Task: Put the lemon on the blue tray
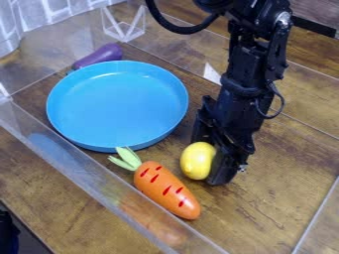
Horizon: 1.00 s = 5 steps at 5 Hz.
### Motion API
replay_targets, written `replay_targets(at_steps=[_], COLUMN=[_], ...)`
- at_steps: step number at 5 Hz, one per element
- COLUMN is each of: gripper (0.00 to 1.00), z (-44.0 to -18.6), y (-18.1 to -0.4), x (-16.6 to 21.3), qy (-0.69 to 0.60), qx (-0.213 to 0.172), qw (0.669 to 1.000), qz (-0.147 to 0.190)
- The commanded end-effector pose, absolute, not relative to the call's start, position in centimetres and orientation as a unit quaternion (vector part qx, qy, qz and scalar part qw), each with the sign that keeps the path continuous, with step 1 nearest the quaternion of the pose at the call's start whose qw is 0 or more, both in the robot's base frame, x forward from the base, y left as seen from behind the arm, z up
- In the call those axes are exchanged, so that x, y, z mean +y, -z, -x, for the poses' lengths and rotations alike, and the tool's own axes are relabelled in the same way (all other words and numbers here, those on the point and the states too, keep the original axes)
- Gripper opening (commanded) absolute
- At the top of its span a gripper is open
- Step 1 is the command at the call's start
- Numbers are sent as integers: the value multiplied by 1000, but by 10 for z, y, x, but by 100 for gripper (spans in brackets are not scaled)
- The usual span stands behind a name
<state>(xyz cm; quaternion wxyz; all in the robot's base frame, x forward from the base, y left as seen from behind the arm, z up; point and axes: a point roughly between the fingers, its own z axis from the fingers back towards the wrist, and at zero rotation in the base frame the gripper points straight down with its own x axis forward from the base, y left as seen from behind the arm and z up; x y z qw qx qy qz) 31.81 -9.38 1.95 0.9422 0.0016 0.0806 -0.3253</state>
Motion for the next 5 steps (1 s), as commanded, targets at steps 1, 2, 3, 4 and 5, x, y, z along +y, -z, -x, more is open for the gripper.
replay_targets(at_steps=[1, 2, 3, 4, 5], gripper=[0, 0, 0, 0, 0], z=[-316, -323, -329, -334, -332], y=[-20, -18, -17, -16, -15], x=[-93, -91, -89, -87, -88], qy=[313, 302, 292, 281, 276], qx=[66, 62, 58, 58, 61], qw=[947, 951, 954, 957, 959], qz=[14, 21, 28, 33, 37])
